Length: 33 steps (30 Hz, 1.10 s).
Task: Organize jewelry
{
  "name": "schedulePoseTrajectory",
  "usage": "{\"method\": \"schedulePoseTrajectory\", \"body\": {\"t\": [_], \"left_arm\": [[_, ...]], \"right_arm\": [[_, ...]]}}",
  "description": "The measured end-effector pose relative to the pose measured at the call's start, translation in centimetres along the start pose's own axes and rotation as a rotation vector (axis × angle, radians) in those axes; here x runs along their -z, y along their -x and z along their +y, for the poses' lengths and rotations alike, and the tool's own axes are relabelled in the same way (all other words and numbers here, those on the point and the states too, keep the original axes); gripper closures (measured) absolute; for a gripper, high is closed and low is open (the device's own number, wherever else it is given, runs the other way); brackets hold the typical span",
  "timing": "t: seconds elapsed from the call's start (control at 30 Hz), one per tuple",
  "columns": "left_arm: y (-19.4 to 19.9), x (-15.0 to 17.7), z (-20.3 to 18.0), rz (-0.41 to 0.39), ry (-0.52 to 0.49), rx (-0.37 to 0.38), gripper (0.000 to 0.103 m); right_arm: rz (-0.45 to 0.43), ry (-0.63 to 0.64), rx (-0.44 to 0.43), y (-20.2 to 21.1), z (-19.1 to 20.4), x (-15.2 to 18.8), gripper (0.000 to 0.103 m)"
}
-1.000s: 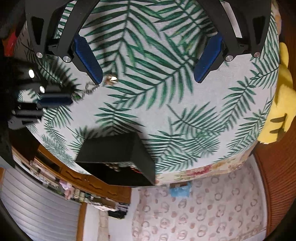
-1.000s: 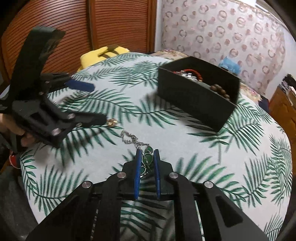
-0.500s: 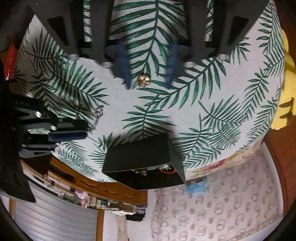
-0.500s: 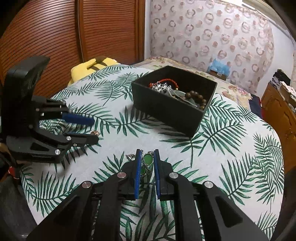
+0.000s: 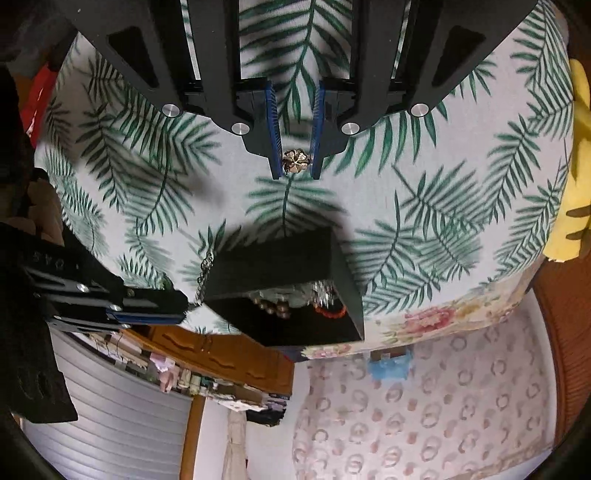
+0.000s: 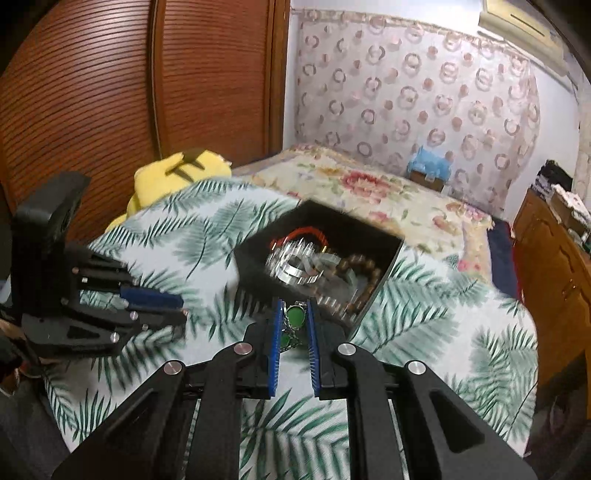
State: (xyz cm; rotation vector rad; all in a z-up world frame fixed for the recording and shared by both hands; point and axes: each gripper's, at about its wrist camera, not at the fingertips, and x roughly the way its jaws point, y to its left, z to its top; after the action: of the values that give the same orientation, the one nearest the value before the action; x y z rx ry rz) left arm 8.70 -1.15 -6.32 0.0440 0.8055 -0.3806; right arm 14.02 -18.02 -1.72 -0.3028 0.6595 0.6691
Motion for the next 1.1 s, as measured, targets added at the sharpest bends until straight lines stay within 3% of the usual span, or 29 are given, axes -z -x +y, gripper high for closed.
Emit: {"method": "schedulePoseTrajectory", "body": {"t": [0.3,0.47,0.53,0.57,0.87,0.93,0.97,1.07,1.1], "left_arm": [[-0.1,-4.5,0.0,-0.064,-0.011,-0.003,0.089],[-0.7,-6.4,-0.1,-0.086,-0.013,0.001,0.089],[-1.2,-7.0,0.3,-0.087,-0.006,0.000,0.089],[-1.4,-7.3,0.4,-0.087,-0.005,-0.005,0.089],[-3.2,-9.0,1.0,-0.091,0.021,-0.034,0.088],[-3.2,-9.1,0.9,-0.093,0.025,-0.043,0.076],[-3.2,-9.0,0.9,-0.098,0.029,-0.048,0.063],[-2.8,-8.7,0.7,-0.102,0.029,-0.065,0.052],[-2.7,-8.6,0.6,-0.102,0.030,-0.075,0.038]], "right_arm": [[-0.033,-0.017,0.026,-1.5,-2.1,-3.2,0.088],[-0.009,-0.053,0.023,-3.4,-3.4,-2.8,0.086],[-0.007,-0.071,0.030,-3.6,-4.0,-2.4,0.070],[-0.010,-0.080,0.031,-3.6,-4.2,-2.3,0.068],[-0.011,-0.119,0.038,-2.9,-5.0,-0.6,0.068],[-0.013,-0.128,0.045,-2.6,-4.8,-0.2,0.068],[-0.016,-0.131,0.047,-2.4,-4.9,-0.1,0.068],[-0.024,-0.147,0.065,-1.7,-4.9,0.3,0.068],[-0.030,-0.157,0.073,-1.4,-4.9,0.5,0.068]]}}
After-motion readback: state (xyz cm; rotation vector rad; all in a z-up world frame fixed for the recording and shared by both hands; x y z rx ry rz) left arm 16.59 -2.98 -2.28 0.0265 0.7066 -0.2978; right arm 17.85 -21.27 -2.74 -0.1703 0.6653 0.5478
